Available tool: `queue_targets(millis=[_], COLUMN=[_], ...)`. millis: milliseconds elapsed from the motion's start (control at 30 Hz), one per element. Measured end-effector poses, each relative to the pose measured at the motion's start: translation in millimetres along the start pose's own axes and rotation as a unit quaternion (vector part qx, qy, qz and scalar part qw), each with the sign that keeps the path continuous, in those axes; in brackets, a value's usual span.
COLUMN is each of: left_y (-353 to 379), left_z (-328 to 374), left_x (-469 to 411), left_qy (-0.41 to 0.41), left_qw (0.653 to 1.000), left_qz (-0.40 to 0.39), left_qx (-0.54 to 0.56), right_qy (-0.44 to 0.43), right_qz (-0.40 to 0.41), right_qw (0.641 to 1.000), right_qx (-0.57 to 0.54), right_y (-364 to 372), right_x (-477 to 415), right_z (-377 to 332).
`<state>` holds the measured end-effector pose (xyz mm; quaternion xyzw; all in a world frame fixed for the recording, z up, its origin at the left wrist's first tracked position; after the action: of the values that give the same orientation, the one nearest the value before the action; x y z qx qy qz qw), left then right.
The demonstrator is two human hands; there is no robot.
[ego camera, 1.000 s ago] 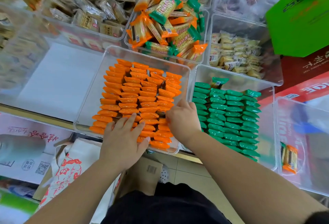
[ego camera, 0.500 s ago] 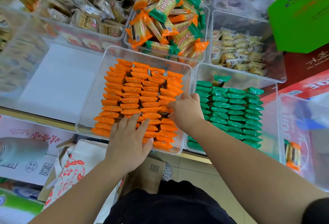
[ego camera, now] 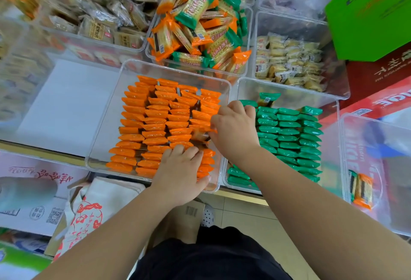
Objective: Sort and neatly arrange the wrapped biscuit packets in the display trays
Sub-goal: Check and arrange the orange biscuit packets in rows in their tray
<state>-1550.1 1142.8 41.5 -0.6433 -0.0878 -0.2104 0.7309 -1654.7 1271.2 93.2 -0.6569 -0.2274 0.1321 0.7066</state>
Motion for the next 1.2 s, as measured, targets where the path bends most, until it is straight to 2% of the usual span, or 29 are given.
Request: queue_targets(millis=[167,333,467,567,600,633,700,733,767,900,1033,1133,1200], left_y=[-7,-9,-17,-21,-27,-33,-49,-57,-62,-69,-70,-71,-70], left_z=[4,9,13,18,22,26,42,50,55,59,60,59,58], left_x=[-3,-5,0,13,22,31,54,64,72,94,108,117,122], left_qy=[-0.012,-0.032,-0.052,-0.046,-0.051,-0.07,-0.148,-0.173,-0.177,-0.18,-0.196,-0.185,-0.177], left_qw=[1.0,0.998,0.997,0.995,0.983,0.949,0.813,0.752,0.724,0.713,0.658,0.644,0.631], left_qz=[-0.009,-0.046,-0.055,0.006,0.046,0.087,0.107,0.108,0.114,0.162,0.171,0.179,0.165], left_qx=[0.008,-0.019,-0.02,0.083,0.169,0.295,0.554,0.626,0.657,0.658,0.707,0.72,0.737], right_qy=[0.034,0.068,0.116,0.161,0.17,0.172,0.165,0.161,0.161,0.178,0.162,0.129,0.101], right_qz=[0.099,0.109,0.081,0.056,0.044,0.032,0.009,0.001,-0.002,-0.017,-0.045,-0.055,-0.08], right_qw=[0.992,0.973,0.918,0.863,0.835,0.805,0.757,0.74,0.726,0.682,0.644,0.625,0.569], right_qx=[-0.065,-0.193,-0.37,-0.476,-0.522,-0.567,-0.633,-0.653,-0.668,-0.709,-0.746,-0.768,-0.812], right_y=[-20,-23,-24,-27,-28,-30,-34,-35,-35,-40,-45,-48,-50], right_x=[34,69,96,114,120,126,139,145,150,167,177,182,185], right_z=[21,42,50,53,52,52,50,50,50,47,41,39,38])
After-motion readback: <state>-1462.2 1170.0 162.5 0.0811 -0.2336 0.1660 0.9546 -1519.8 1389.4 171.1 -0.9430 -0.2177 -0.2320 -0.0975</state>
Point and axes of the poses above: each hand's wrist, its own x-axis away from the middle knuckle, its own y-axis out of the palm, z = x × y, the point moved 1 cm from there along -x, towards the middle knuckle, and after that the axes turned 5 degrees about -z, right-handed, at the moved point
